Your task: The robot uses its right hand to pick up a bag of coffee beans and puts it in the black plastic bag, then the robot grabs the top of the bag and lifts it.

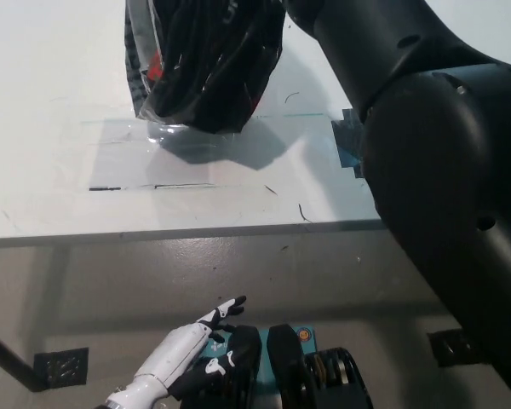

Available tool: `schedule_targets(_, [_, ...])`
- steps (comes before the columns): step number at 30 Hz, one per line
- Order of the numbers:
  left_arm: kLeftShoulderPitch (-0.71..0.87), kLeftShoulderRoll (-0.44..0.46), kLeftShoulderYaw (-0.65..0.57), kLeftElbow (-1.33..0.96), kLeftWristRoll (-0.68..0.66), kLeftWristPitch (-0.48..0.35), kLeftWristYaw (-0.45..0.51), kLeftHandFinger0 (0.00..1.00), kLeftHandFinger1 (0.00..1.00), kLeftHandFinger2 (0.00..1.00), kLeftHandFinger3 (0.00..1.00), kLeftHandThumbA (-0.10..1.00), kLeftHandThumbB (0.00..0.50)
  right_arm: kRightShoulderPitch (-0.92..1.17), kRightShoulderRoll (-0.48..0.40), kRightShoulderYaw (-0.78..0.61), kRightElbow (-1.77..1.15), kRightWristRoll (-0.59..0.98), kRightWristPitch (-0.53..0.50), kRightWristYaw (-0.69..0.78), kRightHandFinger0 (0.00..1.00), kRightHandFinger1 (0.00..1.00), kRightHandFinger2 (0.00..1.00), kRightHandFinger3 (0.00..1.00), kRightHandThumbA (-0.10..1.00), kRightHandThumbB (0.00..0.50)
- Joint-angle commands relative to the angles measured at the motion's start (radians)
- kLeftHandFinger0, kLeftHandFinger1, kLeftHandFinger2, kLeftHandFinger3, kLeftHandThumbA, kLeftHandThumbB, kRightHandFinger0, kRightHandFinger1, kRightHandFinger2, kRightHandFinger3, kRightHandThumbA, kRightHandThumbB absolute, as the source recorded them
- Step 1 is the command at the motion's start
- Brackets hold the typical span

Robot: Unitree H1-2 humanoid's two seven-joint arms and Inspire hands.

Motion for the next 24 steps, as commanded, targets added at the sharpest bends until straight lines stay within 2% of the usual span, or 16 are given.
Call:
schedule_targets(1, [0.001, -0.002, -0.016, -0.041, 0.032, 0.017, 0.006, 0.75, 0.81, 0.95, 1.0, 1.0, 0.213, -0.112, 0.019, -0.016, -0.04, 0.054, -0.103, 0.055, 0.0, 0.25, 0.84, 1.0, -0.1, 0.076])
schedule_targets(2, [0.007, 0.001, -0.02, -0.041, 0.036, 0.009, 0.009, 0.75, 0.8, 0.95, 1.0, 1.0, 0.204, -0.101, 0.026, -0.01, -0.041, 0.048, -0.108, 0.052, 0.0, 0.21, 0.82, 1.0, -0.1, 0.086])
schedule_targets(4, [0.011, 0.004, -0.022, -0.047, 0.041, 0.007, 0.01, 0.73, 0.79, 0.94, 1.0, 0.99, 0.2, -0.072, 0.034, -0.014, -0.042, 0.056, -0.114, 0.056, 0.0, 0.21, 0.83, 1.0, -0.1, 0.06])
schedule_targets(9, [-0.011, 0.014, -0.024, -0.048, 0.035, 0.019, -0.008, 0.74, 0.8, 0.95, 1.0, 1.0, 0.217, 0.04, 0.024, -0.004, -0.037, 0.054, -0.134, 0.08, 0.0, 0.29, 0.88, 1.0, -0.1, 0.075])
schedule_targets(10, [-0.001, 0.016, -0.024, -0.053, 0.031, 0.019, -0.009, 0.76, 0.81, 0.95, 1.0, 1.0, 0.209, 0.073, 0.019, 0.008, -0.034, 0.042, -0.129, 0.066, 0.0, 0.26, 0.85, 1.0, -0.1, 0.112])
schedule_targets(11, [0.006, 0.018, -0.024, -0.058, 0.028, 0.018, -0.01, 0.76, 0.81, 0.95, 1.0, 1.0, 0.208, 0.094, 0.015, 0.016, -0.033, 0.033, -0.125, 0.055, 0.0, 0.21, 0.8, 1.0, -0.1, 0.119])
schedule_targets(12, [0.013, 0.019, -0.024, -0.06, 0.025, 0.013, -0.009, 0.76, 0.82, 0.95, 1.0, 1.0, 0.205, 0.128, 0.009, 0.026, -0.032, 0.025, -0.125, 0.05, 0.0, 0.18, 0.79, 1.0, -0.1, 0.092])
schedule_targets(13, [0.018, 0.02, -0.024, -0.067, 0.027, 0.021, -0.012, 0.77, 0.82, 0.96, 1.0, 1.0, 0.216, 0.156, 0.003, 0.03, -0.033, 0.022, -0.128, 0.05, 0.0, 0.17, 0.77, 1.0, -0.1, 0.091])
schedule_targets(17, [0.009, 0.022, -0.023, -0.074, 0.031, 0.038, -0.021, 0.75, 0.79, 0.93, 1.0, 1.0, 0.225, 0.255, -0.033, 0.046, -0.029, 0.018, -0.122, 0.048, 0.0, 0.1, 0.64, 1.0, -0.1, 0.117])
schedule_targets(18, [0.006, 0.022, -0.022, -0.069, 0.035, 0.036, -0.017, 0.74, 0.79, 0.93, 1.0, 1.0, 0.226, 0.286, -0.043, 0.04, -0.026, 0.026, -0.117, 0.051, 0.0, 0.03, 0.53, 1.0, -0.1, 0.12])
schedule_targets(19, [0.005, 0.022, -0.021, -0.067, 0.036, 0.036, -0.016, 0.75, 0.79, 0.92, 1.0, 1.0, 0.23, 0.293, -0.045, 0.039, -0.026, 0.029, -0.116, 0.052, 0.0, 0.03, 0.57, 1.0, -0.1, 0.024])
schedule_targets(20, [0.011, 0.019, -0.022, -0.065, 0.039, 0.032, -0.01, 0.75, 0.79, 0.92, 1.0, 1.0, 0.227, 0.33, -0.053, 0.034, -0.025, 0.037, -0.113, 0.055, 0.07, 0.16, 0.61, 1.0, -0.1, 0.211])
schedule_targets(21, [0.013, 0.018, -0.023, -0.064, 0.042, 0.03, -0.007, 0.75, 0.79, 0.92, 1.0, 1.0, 0.226, 0.357, -0.059, 0.03, -0.025, 0.04, -0.119, 0.059, 0.17, 0.26, 0.69, 0.89, -0.1, 0.184])
schedule_targets(22, [0.015, 0.017, -0.025, -0.064, 0.046, 0.031, -0.007, 0.75, 0.79, 0.93, 1.0, 1.0, 0.23, 0.394, -0.067, 0.028, -0.028, 0.045, -0.128, 0.079, 0.31, 0.44, 0.89, 0.95, -0.08, 0.152])
schedule_targets(23, [0.014, 0.016, -0.026, -0.063, 0.048, 0.034, -0.007, 0.75, 0.79, 0.93, 1.0, 1.0, 0.231, 0.403, -0.071, 0.028, -0.03, 0.046, -0.131, 0.092, 0.35, 0.44, 0.87, 0.92, -0.06, 0.146])
schedule_targets(24, [0.01, 0.015, -0.025, -0.061, 0.048, 0.034, -0.007, 0.73, 0.77, 0.92, 1.0, 1.0, 0.23, 0.417, -0.076, 0.025, -0.034, 0.051, -0.135, 0.114, 0.57, 0.71, 1.0, 1.0, 0.04, 0.135])
